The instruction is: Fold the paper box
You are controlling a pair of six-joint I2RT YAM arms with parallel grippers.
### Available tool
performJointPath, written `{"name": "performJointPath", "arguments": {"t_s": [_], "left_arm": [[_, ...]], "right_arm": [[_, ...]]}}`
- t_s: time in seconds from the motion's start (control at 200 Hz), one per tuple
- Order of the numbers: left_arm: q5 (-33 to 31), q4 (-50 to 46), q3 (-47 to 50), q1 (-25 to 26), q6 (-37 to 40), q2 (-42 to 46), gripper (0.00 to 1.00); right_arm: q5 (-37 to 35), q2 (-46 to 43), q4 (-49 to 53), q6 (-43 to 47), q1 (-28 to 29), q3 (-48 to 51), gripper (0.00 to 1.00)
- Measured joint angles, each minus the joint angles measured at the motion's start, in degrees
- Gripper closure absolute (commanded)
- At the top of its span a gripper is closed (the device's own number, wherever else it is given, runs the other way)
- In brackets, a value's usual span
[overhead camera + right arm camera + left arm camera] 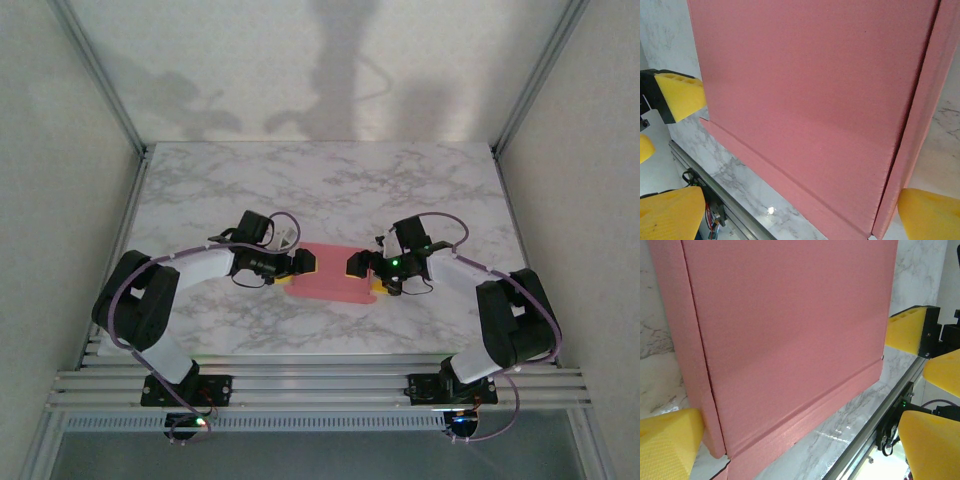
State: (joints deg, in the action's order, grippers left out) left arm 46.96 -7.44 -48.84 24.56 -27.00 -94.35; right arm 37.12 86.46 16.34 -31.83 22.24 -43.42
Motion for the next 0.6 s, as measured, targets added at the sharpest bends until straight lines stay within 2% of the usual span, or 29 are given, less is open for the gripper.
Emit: {"name": "performJointPath", "arguments": {"t_s": [0.27,0.601], "left_arm": [[0.8,-0.1,-1.5,-0.6,-1.0,1.2,0.01],[3.0,2.6,-7.2,-2.6,-3.9,5.5,0.01]], "right_arm": [[0.1,-3.5,1.8,-0.6,-0.4,-0.5,0.01],[0.2,-6.5,6.3,-0.3,-4.6,-8.4,0.01]]}}
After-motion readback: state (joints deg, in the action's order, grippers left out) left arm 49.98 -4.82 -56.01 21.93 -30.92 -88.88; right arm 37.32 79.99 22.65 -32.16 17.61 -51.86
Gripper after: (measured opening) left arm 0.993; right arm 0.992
